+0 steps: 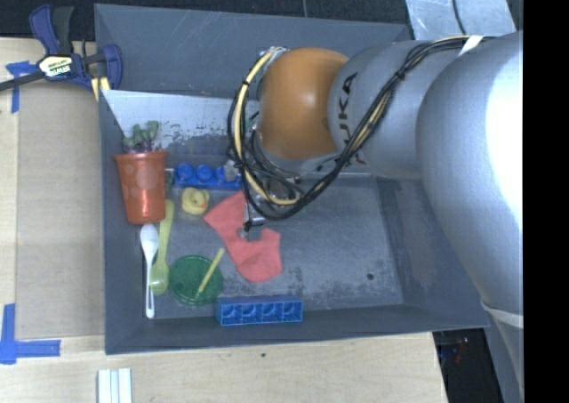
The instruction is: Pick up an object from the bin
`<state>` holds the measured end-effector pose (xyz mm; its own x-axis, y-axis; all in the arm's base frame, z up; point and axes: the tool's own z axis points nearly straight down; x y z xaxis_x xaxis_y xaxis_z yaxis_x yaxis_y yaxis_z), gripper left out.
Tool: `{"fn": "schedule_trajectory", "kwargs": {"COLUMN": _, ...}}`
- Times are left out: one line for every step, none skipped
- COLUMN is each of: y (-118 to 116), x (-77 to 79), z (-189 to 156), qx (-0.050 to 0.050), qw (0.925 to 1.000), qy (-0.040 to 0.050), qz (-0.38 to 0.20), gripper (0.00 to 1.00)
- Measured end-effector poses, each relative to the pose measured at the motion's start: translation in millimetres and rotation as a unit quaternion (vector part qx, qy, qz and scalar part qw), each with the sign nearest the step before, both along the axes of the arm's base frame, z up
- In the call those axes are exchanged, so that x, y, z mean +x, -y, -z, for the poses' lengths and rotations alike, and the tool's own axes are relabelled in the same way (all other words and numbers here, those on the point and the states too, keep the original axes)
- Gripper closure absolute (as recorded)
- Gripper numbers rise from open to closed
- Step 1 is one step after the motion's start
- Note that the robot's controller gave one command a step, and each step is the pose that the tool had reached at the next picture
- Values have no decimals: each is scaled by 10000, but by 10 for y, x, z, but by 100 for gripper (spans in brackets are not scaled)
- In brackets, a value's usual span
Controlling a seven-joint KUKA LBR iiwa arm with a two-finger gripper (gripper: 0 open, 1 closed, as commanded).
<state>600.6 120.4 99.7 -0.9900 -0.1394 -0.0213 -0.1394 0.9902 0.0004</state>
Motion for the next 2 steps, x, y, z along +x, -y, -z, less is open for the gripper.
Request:
{"fn": "schedule_trajectory", "kwargs": {"y": -801, "x": -104, "z": 5, "qx": 12, "qw": 10000, "qy": -8, "qz": 73, "gripper": 100}}
{"fn": "schedule_trajectory", "kwargs": {"y": -744, "x": -98, "z": -1, "qx": 3, "qw": 10000, "qy": -15, "qz": 90, "gripper": 100}}
